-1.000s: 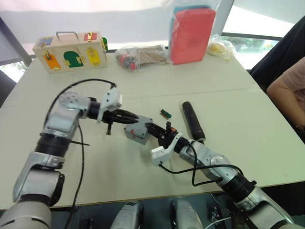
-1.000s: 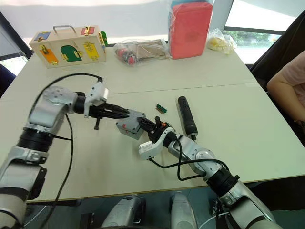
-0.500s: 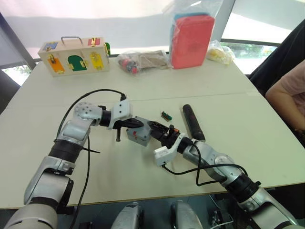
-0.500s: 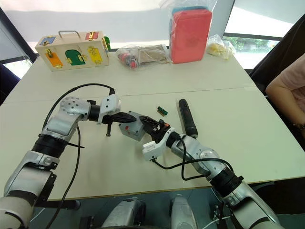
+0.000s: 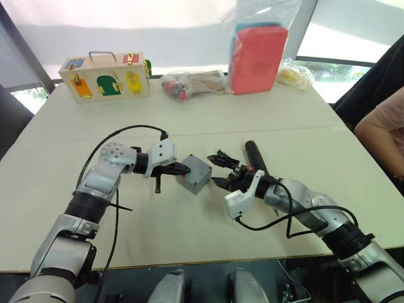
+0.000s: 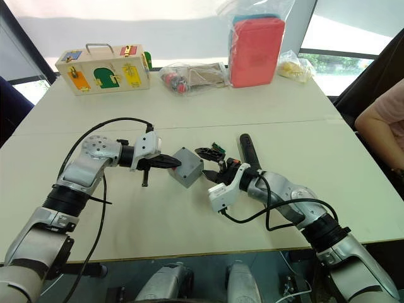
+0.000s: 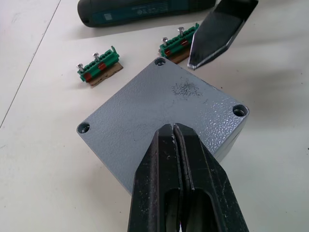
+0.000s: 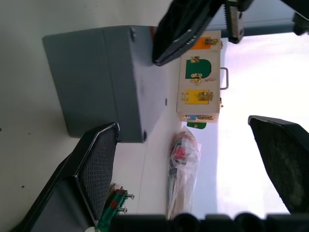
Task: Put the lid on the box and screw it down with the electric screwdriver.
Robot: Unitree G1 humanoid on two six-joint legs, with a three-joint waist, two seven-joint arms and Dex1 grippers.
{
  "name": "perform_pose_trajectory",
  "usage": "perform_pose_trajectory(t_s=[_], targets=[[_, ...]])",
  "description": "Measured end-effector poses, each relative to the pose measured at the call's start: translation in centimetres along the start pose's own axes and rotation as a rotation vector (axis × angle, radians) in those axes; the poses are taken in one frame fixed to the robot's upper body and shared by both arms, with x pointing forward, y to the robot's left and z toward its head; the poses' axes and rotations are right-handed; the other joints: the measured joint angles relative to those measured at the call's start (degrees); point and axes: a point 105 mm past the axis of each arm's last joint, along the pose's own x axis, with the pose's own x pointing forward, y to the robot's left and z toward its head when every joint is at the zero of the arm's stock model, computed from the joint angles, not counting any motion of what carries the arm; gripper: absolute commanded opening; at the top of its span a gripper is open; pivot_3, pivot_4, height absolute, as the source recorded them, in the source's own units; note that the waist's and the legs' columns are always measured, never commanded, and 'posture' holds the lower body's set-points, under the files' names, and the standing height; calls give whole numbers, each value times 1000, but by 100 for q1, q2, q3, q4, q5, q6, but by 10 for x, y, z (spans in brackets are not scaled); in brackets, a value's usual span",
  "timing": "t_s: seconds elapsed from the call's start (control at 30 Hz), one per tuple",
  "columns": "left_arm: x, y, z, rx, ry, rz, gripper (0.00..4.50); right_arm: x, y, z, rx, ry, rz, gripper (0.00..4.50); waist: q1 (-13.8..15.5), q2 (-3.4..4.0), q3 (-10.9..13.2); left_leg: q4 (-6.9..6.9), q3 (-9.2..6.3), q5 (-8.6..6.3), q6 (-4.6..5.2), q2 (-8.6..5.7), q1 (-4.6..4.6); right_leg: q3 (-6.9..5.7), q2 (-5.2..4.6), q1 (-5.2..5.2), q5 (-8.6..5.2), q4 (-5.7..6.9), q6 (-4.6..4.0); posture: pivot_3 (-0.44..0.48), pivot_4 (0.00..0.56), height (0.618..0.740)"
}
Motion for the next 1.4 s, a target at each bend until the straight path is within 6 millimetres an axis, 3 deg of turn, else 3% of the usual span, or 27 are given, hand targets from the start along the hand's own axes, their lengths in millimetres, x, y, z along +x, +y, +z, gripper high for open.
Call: perform_pose_trajectory(t_s=[0.13, 0.23, 0.27, 0.37, 0.5, 0.63, 0.7, 0.83, 1.03, 1.2, 1.4], targets=[[1, 0, 0, -1, -4, 7, 0, 0, 1, 6, 56, -40, 28, 4473, 3, 2, -3, 1, 0, 0, 1, 0, 0, 1, 0, 2, 0, -5, 0, 0, 150, 740], [2, 0, 2, -25, -15, 24, 0, 2, -3, 4, 274, -18, 23, 4473, 8, 2, -3, 1, -4, -1, 1, 1, -2, 0, -1, 6, 1, -10, 0, 0, 150, 740], [2, 0, 4, -30, -23, 27, 0, 2, -3, 3, 347, -11, 29, 4275, 8, 2, -3, 1, -4, -1, 2, 1, -3, 0, -1, 4, 1, -10, 0, 0, 150, 740], [-2, 0, 5, -96, -59, 41, 0, -1, -2, -3, 634, 38, 49, 3492, -10, 2, -1, 3, -7, -2, 4, 1, -25, -1, -1, -17, 2, -14, 0, 0, 150, 740], [-10, 6, 9, -138, -80, 100, 0, -8, -2, -9, 863, 88, 82, 2379, -15, 0, 7, 1, -10, -3, 2, 1, -38, 0, -1, -33, 2, -15, 0, 0, 150, 740], [-29, 21, 10, -148, -89, 220, 0, -9, 11, -4, 1033, 120, 140, 615, -17, 2, 8, -1, -13, -5, 3, 1, -37, 1, -1, -35, 2, -16, 0, 0, 150, 740], [-36, 27, 4, -162, -81, 275, 0, -7, 17, 0, 1104, 133, 167, 30, -17, 2, 8, -2, -13, -5, 3, 1, -37, 1, -1, -36, 2, -16, 0, 0, 150, 740], [-39, 25, -24, -218, -27, 328, 0, -6, 27, 8, 1153, 145, 233, 30, -15, 3, 9, -3, -12, -6, 4, -1, -39, 1, -2, -38, 2, -18, 0, 0, 150, 740], [-31, 23, -48, -241, 16, 356, 0, 8, 34, 12, 1194, 169, 240, 30, 17, 1, 10, -3, -12, -6, 3, -3, -40, 1, -4, -38, 3, -19, 1, 0, 150, 740], [-11, 13, -48, -231, -1, 296, 0, 18, 33, 8, 1167, 186, 251, 30, 6, 1, 10, -3, -12, -5, 1, -5, -46, 1, -5, -44, 3, -19, 1, 0, 150, 740], [-6, -1, -50, -240, -1, 218, 0, 24, 43, 5, 1160, 206, 303, 30, -53, 1, 10, -8, -11, -5, 2, -3, -48, 1, -4, -50, 3, -19, 1, 0, 150, 740]])
